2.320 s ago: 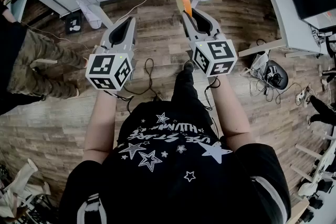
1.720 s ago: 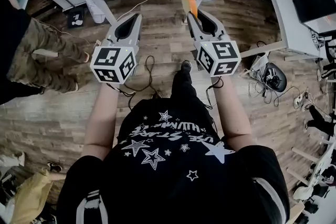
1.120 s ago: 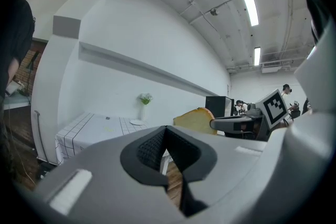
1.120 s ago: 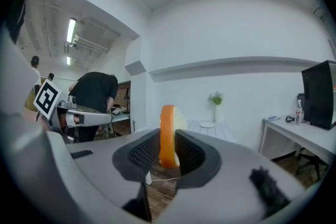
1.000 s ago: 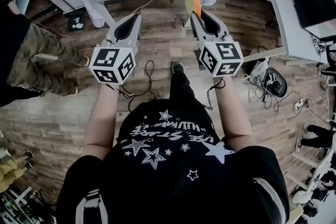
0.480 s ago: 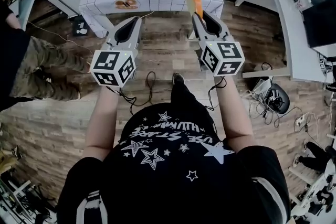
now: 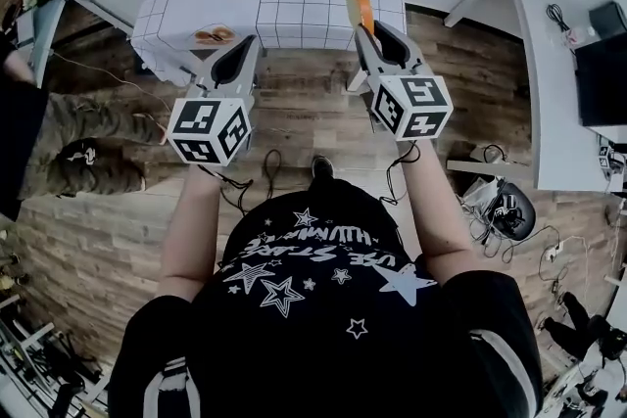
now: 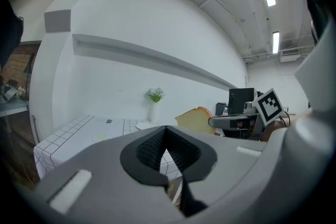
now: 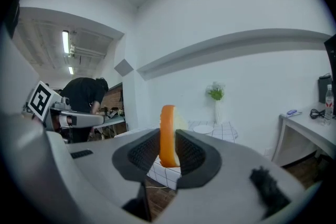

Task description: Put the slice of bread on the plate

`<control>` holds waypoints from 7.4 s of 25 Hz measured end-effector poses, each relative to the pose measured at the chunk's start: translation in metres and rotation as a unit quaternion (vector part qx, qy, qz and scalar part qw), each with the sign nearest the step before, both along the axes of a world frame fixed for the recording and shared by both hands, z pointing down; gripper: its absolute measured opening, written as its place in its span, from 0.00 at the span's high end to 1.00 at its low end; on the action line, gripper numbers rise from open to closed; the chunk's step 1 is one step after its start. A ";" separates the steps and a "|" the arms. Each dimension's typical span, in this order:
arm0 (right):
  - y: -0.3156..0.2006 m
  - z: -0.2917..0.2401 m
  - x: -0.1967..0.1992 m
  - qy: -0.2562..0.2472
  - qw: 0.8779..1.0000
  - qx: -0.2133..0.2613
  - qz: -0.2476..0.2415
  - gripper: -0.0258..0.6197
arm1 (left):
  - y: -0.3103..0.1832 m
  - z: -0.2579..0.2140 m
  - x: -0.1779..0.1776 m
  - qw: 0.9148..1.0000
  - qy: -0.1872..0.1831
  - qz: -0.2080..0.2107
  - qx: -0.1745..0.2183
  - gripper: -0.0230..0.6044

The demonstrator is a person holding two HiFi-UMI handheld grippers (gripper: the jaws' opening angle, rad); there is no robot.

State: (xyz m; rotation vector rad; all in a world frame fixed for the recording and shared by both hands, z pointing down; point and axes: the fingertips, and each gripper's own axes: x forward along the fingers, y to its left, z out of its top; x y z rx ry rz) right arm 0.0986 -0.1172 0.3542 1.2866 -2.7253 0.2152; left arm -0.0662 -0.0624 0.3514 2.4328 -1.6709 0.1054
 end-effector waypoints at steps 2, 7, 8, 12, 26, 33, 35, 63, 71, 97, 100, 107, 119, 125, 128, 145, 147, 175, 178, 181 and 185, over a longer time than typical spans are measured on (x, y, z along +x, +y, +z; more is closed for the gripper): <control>-0.002 0.009 0.006 0.001 1.000 -0.005 -0.014 0.82 | 0.001 0.009 0.009 1.000 0.004 -0.014 -0.007 0.95; -0.051 0.021 0.015 -0.007 0.999 -0.033 -0.034 0.82 | -0.044 0.009 0.021 0.999 -0.002 -0.038 -0.018 0.95; -0.062 0.021 0.015 -0.010 0.999 -0.036 -0.035 0.82 | -0.055 0.006 0.020 0.999 0.001 -0.044 -0.019 0.95; -0.050 0.033 0.008 -0.018 0.998 -0.046 -0.049 0.82 | -0.048 0.009 0.018 0.998 -0.003 -0.056 -0.022 0.95; -0.071 0.036 0.008 0.000 0.998 -0.037 -0.057 0.81 | -0.075 0.013 0.029 0.999 0.009 -0.045 -0.014 0.95; -0.103 0.040 -0.001 0.015 0.998 -0.034 -0.045 0.81 | -0.110 0.019 0.012 0.999 0.025 -0.040 -0.006 0.95; -0.116 0.042 -0.004 0.022 0.998 -0.036 -0.040 0.81 | -0.125 0.021 0.007 0.999 0.033 -0.037 -0.005 0.95; -0.326 0.059 -0.087 0.102 0.992 -0.066 0.026 0.81 | -0.354 0.017 -0.089 0.998 0.043 0.036 -0.019 0.95; -0.381 0.081 -0.088 0.164 0.982 -0.076 0.047 0.81 | -0.405 0.028 -0.103 0.998 0.029 0.055 -0.023 0.95; -0.401 0.181 -0.144 0.536 0.834 0.088 -0.100 0.81 | -0.437 0.082 -0.112 0.992 0.050 0.082 -0.088 0.95; -0.398 0.192 -0.145 0.549 0.825 0.088 -0.102 0.81 | -0.435 0.082 -0.111 0.991 0.049 0.083 -0.089 0.95; -0.397 0.218 -0.135 0.589 0.797 0.076 -0.109 0.79 | -0.428 0.079 -0.113 0.992 0.049 0.080 -0.089 0.95; -0.400 0.216 -0.124 0.513 0.855 -0.012 -0.070 0.72 | -0.415 0.072 -0.111 0.993 0.043 0.073 -0.083 0.95; -0.394 0.202 -0.117 0.497 0.866 -0.008 -0.057 0.72 | -0.403 0.069 -0.106 0.994 0.036 0.070 -0.081 0.95; -0.388 0.192 -0.111 0.487 0.872 0.002 -0.047 0.72 | -0.393 0.066 -0.100 0.994 0.032 0.069 -0.078 0.95; -0.304 0.068 -0.106 0.316 0.944 0.086 -0.035 0.88 | -0.296 0.023 -0.056 0.999 0.011 0.038 -0.027 0.95; -0.284 0.058 -0.108 0.293 0.951 0.084 -0.053 0.91 | -0.282 0.020 -0.051 0.999 0.011 0.034 -0.025 0.95; -0.058 0.009 -0.024 0.173 0.978 0.075 -0.089 0.94 | -0.065 0.019 0.058 0.999 0.022 0.034 -0.005 0.95; -0.036 0.008 -0.022 0.161 0.979 0.074 -0.100 0.94 | -0.046 0.022 0.065 0.999 0.028 0.029 -0.013 0.95; -0.017 0.013 -0.025 0.142 0.982 0.063 -0.110 0.94 | -0.026 0.030 0.072 0.999 0.018 0.036 -0.025 0.95; -0.007 0.013 -0.031 0.131 0.983 0.063 -0.108 0.94 | -0.016 0.030 0.068 0.999 0.006 0.035 -0.022 0.95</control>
